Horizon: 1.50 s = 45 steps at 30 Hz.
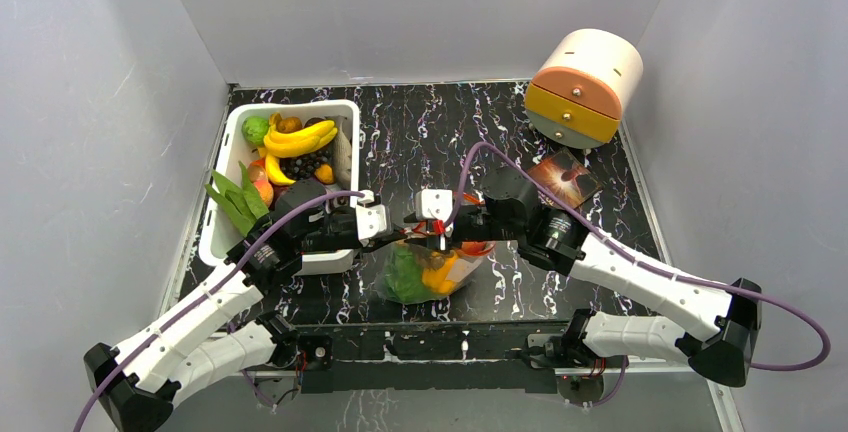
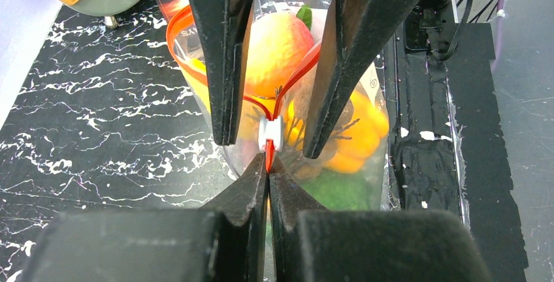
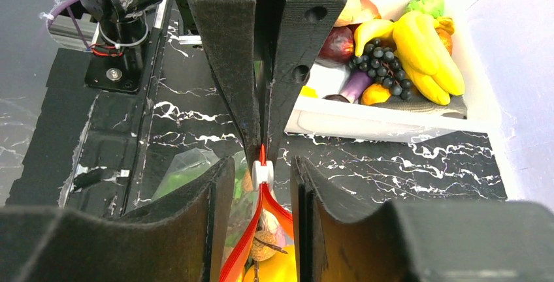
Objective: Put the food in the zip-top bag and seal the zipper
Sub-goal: Zip the zipper food storage bag at the center of the board.
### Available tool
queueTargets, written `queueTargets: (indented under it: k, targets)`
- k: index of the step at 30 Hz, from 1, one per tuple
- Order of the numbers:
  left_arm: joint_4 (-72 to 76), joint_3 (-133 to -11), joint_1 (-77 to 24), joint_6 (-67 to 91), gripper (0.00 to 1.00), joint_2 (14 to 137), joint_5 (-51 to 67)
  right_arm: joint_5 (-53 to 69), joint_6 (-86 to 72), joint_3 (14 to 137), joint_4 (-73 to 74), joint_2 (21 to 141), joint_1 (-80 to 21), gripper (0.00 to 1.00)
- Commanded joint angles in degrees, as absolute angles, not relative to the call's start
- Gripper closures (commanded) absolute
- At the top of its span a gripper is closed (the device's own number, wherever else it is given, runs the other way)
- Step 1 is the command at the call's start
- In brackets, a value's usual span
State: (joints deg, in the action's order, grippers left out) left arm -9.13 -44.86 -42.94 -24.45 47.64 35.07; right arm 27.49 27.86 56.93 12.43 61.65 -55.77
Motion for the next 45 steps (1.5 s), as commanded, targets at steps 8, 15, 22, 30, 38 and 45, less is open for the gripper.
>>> queueTargets:
  k: [8, 15, 22, 30, 38, 45]
  targets:
    - [-7.6, -45.1, -42.9, -25.3, 1.00, 46.7, 37.6, 27.9, 26.7, 59.9, 9.9, 62.1, -55.8, 0.75]
    - [-7.2, -44.3, -42.9, -24.8, 1.00, 45.2, 37.0, 25.3, 27.6, 59.0, 11.6, 59.8, -55.8, 1.00]
    - [-6.5, -44.2, -42.9, -23.4, 1.00, 43.8, 38.2, 21.2, 28.5, 58.8, 15.3, 57.8, -55.8, 1.00]
    - [-5.9, -44.2, -42.9, -22.2, 1.00, 44.0, 39.3, 22.1, 28.2, 58.5, 17.0, 57.0, -55.8, 1.00]
    - [-5.1, -43.5, -42.9, -22.2, 1.00, 42.5, 36.4, 20.7, 27.8, 58.2, 19.6, 55.9, -55.8, 0.99]
    - [-2.3, -42.4, -42.9, -20.6, 1.00, 42.0, 36.3, 20.8, 27.4, 58.9, 20.1, 55.9, -55.7, 1.00]
